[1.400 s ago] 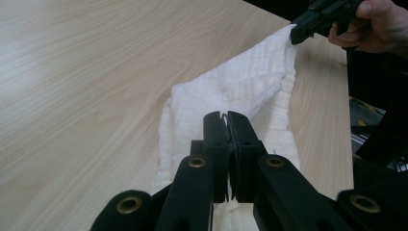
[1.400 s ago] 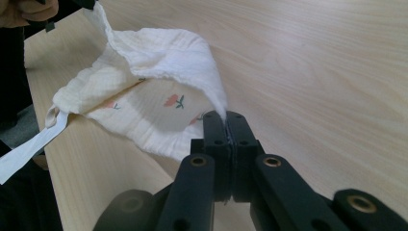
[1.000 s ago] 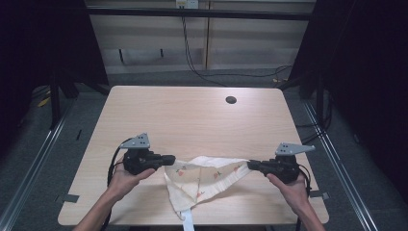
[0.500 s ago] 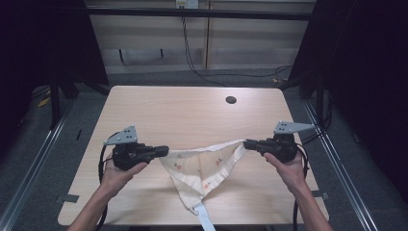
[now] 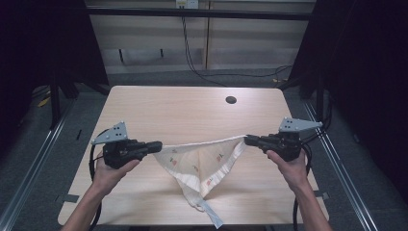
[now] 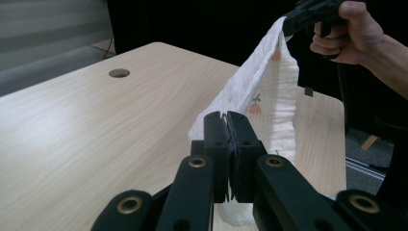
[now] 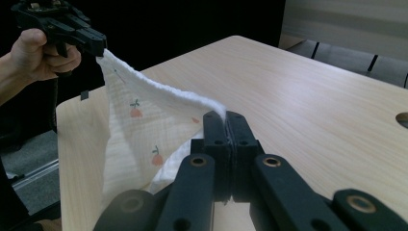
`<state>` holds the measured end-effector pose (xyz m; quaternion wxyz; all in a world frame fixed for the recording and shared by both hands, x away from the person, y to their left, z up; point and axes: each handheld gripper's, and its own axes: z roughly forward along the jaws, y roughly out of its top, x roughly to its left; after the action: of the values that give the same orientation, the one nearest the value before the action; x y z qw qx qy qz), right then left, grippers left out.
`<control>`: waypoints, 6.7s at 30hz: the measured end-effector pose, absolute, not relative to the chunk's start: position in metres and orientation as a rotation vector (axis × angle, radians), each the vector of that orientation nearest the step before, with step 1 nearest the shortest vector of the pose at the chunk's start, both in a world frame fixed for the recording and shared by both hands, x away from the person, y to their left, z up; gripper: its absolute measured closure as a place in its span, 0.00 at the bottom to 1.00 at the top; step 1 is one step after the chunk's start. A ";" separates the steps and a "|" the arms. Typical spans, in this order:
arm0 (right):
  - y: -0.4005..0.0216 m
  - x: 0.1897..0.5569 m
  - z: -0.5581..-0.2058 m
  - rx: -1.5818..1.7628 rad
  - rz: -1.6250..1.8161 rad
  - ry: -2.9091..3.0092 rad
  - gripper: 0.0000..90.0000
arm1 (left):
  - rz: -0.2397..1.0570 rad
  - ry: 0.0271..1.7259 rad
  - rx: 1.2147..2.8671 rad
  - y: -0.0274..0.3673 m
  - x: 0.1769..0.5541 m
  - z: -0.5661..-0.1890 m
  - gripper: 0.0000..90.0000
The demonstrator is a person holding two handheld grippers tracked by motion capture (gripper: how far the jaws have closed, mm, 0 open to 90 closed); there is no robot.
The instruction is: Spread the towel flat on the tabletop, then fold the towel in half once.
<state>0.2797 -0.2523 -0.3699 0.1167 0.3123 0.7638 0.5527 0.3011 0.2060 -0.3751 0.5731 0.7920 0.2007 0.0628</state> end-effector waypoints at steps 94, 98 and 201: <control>-0.253 0.348 -0.417 1.138 1.293 2.199 0.84 | 0.192 0.781 2.009 0.186 0.391 -0.434 0.70; -0.251 0.335 -0.417 1.092 1.250 2.273 0.80 | 0.234 0.790 2.036 0.192 0.381 -0.431 0.66; -0.244 0.365 -0.485 1.183 1.004 2.393 0.64 | 0.147 0.813 2.132 0.184 0.391 -0.470 0.60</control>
<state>0.3652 -0.2444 -0.4850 0.1443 0.4103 0.8304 0.3483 0.3906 0.1843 -0.4703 0.4145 0.8486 0.3235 0.0586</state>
